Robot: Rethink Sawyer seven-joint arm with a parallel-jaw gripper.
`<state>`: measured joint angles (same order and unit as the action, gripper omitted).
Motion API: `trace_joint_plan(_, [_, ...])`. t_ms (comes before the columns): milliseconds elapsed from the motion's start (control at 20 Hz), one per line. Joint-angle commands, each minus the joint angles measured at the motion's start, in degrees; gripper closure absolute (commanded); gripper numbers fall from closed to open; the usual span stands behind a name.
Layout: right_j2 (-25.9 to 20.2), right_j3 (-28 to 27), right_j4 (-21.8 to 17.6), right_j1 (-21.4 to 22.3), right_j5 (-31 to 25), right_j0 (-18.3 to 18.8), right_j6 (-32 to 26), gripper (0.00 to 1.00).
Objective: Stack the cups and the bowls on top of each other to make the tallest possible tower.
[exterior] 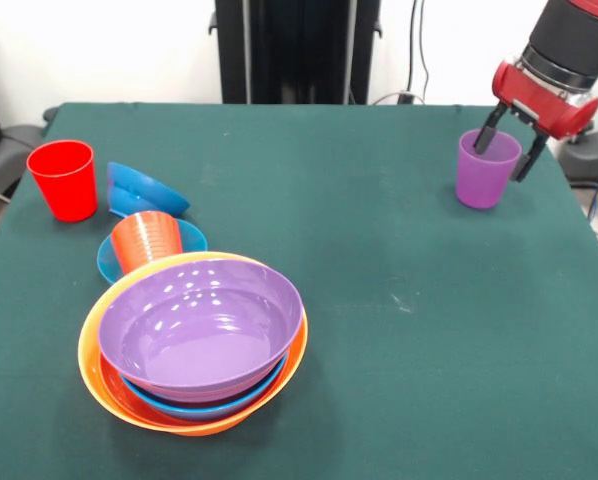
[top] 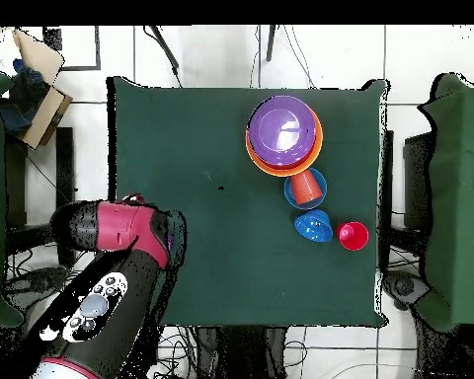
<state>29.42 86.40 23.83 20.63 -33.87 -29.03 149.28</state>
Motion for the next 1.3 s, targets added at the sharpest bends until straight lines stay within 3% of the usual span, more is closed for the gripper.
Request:
trace_joint_plan(50, [-6.72, 2.72, 2.86, -0.25, -1.64, 0.83, 11.30, 0.00])
trace_joint_plan(300, [-8.45, 4.00, 6.10, -0.60, 0.70, -0.09, 13.37, 0.00])
trace_joint_plan(450, [-7.43, 3.38, 8.21, -1.69, -1.51, -1.67, 16.64, 0.00])
trace_joint_plan(600, [-6.25, 3.44, 8.67, -2.05, -2.87, -2.41, 16.27, 0.00])
trace_joint_plan(1000, [-0.10, 2.43, 5.79, -4.24, -6.81, -5.08, 15.26, 0.00])
trace_joint_plan(1300, [2.37, 2.97, 5.49, -5.54, -6.25, -6.42, 14.28, 0.00])
